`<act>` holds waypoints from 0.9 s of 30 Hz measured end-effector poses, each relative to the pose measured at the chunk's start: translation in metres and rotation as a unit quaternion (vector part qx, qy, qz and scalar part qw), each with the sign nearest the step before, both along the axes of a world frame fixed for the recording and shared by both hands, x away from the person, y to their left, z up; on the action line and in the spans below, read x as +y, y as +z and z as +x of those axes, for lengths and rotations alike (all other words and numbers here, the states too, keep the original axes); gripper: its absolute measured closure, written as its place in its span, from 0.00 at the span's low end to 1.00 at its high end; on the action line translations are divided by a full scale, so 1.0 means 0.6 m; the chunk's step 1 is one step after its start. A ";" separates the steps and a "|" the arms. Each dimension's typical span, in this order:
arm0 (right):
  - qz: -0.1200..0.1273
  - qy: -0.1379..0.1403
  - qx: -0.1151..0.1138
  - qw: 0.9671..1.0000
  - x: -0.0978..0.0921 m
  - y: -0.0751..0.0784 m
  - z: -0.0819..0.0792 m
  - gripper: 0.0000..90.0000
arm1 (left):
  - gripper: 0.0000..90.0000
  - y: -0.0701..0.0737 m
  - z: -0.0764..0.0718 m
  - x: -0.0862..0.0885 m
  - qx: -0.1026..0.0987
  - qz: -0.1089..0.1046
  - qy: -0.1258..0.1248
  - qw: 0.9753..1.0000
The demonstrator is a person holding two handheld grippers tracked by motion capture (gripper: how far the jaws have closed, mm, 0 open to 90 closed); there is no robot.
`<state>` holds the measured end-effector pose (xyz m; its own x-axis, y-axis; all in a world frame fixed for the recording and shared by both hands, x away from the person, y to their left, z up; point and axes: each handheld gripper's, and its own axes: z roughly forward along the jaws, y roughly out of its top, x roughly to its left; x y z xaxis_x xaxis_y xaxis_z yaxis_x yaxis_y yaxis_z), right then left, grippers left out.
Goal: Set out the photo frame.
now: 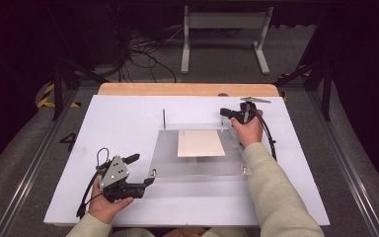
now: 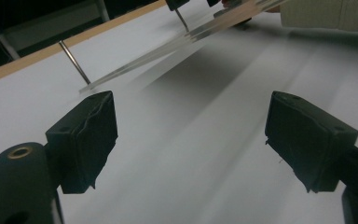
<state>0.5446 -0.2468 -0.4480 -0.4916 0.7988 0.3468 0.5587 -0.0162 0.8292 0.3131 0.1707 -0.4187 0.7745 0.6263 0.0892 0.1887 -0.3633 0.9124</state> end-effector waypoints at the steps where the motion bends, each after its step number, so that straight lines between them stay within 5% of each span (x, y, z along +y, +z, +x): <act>1: 0.001 0.000 0.001 1.000 0.000 0.000 0.000 0.95 | 0.19 0.002 0.002 -0.004 -0.007 0.001 -0.002 1.000; 12: 0.008 -0.002 0.006 1.000 -0.001 -0.001 0.003 0.95 | 0.15 0.017 0.009 -0.054 -0.093 -0.019 -0.012 0.995; 19: 0.011 0.002 0.008 1.000 -0.002 -0.001 0.004 0.95 | 0.19 0.018 0.012 -0.074 -0.108 -0.028 -0.024 0.993; 22: 0.014 0.001 0.010 1.000 -0.003 -0.001 0.003 0.95 | 0.27 0.019 0.013 -0.076 -0.116 -0.031 -0.019 0.993; 25: 0.016 0.002 0.010 1.000 -0.004 -0.002 0.004 0.95 | 0.50 0.021 0.013 -0.074 -0.116 -0.014 -0.012 0.993; 27: 0.017 0.002 0.010 1.000 -0.004 -0.003 0.004 0.95 | 0.52 0.023 0.014 -0.069 -0.112 -0.015 -0.016 0.993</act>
<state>0.5471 -0.2492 -0.4498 -0.4879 0.7838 0.3841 0.5754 -0.0422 0.8168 0.3217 0.1290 -0.4052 0.7562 0.6075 0.2433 -0.0318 -0.3372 0.9409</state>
